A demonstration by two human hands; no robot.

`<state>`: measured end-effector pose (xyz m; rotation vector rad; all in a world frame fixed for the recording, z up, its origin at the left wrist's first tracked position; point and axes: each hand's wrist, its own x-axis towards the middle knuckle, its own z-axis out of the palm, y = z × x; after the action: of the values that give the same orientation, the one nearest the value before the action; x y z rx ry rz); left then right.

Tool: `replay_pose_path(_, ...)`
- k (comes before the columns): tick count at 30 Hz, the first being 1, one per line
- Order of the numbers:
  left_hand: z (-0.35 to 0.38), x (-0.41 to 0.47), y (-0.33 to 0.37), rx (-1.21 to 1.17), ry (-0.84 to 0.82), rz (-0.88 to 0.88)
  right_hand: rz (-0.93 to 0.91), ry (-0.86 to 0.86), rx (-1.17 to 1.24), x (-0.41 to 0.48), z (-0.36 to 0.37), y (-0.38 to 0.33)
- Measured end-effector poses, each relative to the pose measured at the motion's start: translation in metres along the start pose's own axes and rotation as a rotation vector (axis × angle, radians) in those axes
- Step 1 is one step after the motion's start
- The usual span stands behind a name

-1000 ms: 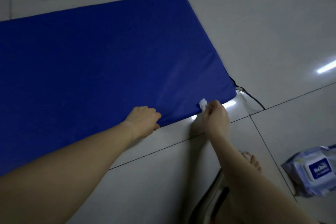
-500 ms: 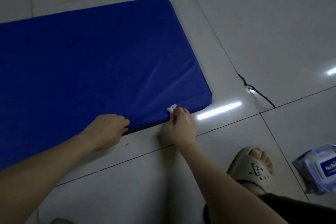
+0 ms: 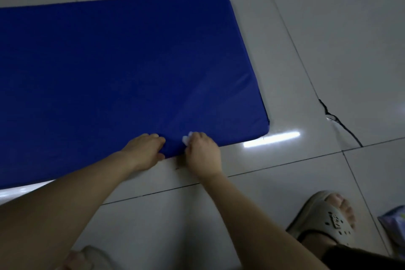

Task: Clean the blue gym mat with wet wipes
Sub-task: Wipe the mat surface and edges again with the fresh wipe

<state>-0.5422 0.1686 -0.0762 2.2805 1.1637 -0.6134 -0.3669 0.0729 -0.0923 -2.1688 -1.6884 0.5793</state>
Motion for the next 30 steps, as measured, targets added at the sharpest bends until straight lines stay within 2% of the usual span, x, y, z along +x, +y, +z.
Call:
replay_pose_path(4, 0.001, -0.001, -0.002, -0.009, 0.000, 0.015, 0.311, 0.152, 0.020, 0.004, -0.047, 0.071)
replay_pose_path(7, 0.001, -0.001, 0.000, 0.003, -0.001, 0.015, 0.408, 0.171, 0.027, 0.004, -0.046, 0.070)
replay_pose_path(10, 0.001, -0.001, 0.001, 0.014, -0.010, -0.008, 0.301, 0.109, 0.123, -0.002, -0.016, 0.018)
replay_pose_path(14, 0.000, -0.002, 0.004, -0.020, 0.038, -0.007, 0.008, -0.169, 0.127, -0.004, 0.025, -0.057)
replay_pose_path(17, -0.002, -0.002, 0.003, -0.032, 0.024, 0.003, -0.081, -0.179, 0.045, 0.003, 0.020, -0.045)
replay_pose_path(19, -0.004, -0.002, 0.002, -0.008, 0.003, 0.002, -0.018, -0.115, -0.004, 0.005, 0.001, -0.010)
replay_pose_path(22, -0.003, -0.002, 0.002, 0.000, -0.017, -0.003, 0.239, 0.009, -0.021, 0.008, -0.030, 0.048)
replay_pose_path(24, -0.002, -0.002, 0.003, 0.013, -0.018, 0.000, 0.310, 0.074, -0.074, 0.006, -0.039, 0.062)
replay_pose_path(27, -0.004, -0.003, 0.006, 0.002, -0.008, -0.010, 0.323, 0.139, -0.060, 0.003, -0.029, 0.041)
replay_pose_path(30, -0.004, -0.002, 0.007, -0.010, -0.003, -0.015, 0.188, 0.016, 0.039, 0.003, 0.005, -0.010)
